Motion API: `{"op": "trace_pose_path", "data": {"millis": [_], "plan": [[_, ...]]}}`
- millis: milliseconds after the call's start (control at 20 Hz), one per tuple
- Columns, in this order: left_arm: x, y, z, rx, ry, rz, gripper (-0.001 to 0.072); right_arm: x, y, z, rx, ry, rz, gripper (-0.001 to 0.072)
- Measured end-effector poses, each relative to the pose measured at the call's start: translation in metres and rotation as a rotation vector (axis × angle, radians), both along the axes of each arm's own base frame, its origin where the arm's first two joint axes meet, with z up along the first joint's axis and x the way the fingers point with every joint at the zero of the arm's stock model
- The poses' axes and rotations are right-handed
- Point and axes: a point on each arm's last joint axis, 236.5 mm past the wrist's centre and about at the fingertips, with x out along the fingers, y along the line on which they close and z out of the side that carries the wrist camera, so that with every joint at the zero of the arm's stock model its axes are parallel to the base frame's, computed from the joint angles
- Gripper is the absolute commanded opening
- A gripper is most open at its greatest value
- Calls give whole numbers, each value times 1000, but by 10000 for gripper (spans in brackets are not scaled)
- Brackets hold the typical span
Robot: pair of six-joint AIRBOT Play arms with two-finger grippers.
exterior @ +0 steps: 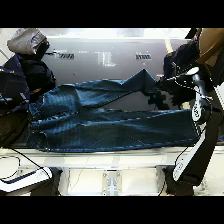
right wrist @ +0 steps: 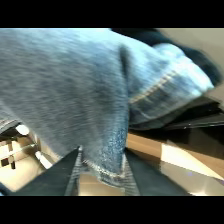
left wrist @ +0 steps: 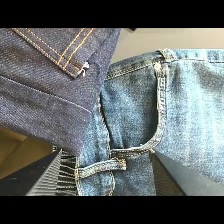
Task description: Fold the clothes and pants, and hang the long-sleeved shirts on hangers.
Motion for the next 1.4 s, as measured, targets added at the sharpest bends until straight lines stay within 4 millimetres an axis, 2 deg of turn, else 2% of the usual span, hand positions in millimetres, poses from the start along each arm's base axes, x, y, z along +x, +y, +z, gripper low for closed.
{"op": "trace_pose_path", "data": {"millis": [50, 350, 500, 600, 700, 750, 900, 1000, 1100, 1200, 1250, 1400], "plan": [[0, 0, 0, -1, 1, 0, 616, 0, 2, 2, 11, -3, 7, 38], [-4, -4, -2, -15, 19, -8, 616, 1, 10, 11, 52, -34, 31, 33], [-5, -6, -4, -21, 27, -12, 616, 9, 7, 33, 47, -89, 34, 32], [-9, -9, -5, -25, 44, -29, 616, 17, -2, 70, 20, -172, 28, 32], [-14, -14, -9, -28, 72, -71, 637, 20, -22, 117, -43, -268, 5, 33], [-18, -16, -12, -25, 93, -94, 692, 18, -32, 140, -80, -309, -3, 33], [-29, -8, -19, 7, 144, -118, 698, 1, -54, 194, -172, -384, -14, 33], [-33, 4, -23, 23, 154, -100, 697, -10, -58, 218, -206, -414, -12, 33], [-39, 15, -34, 14, 177, -74, 694, -15, -60, 230, -221, -431, -14, 33], [-39, 18, -45, -14, 183, -62, 680, -18, -60, 233, -220, -430, -18, 34], [-33, 16, -49, -30, 163, -69, 633, -20, -60, 232, -218, -424, -19, 33], [-9, 0, -65, -74, 115, -107, 630, -24, -58, 229, -207, -401, -21, 33]]}}
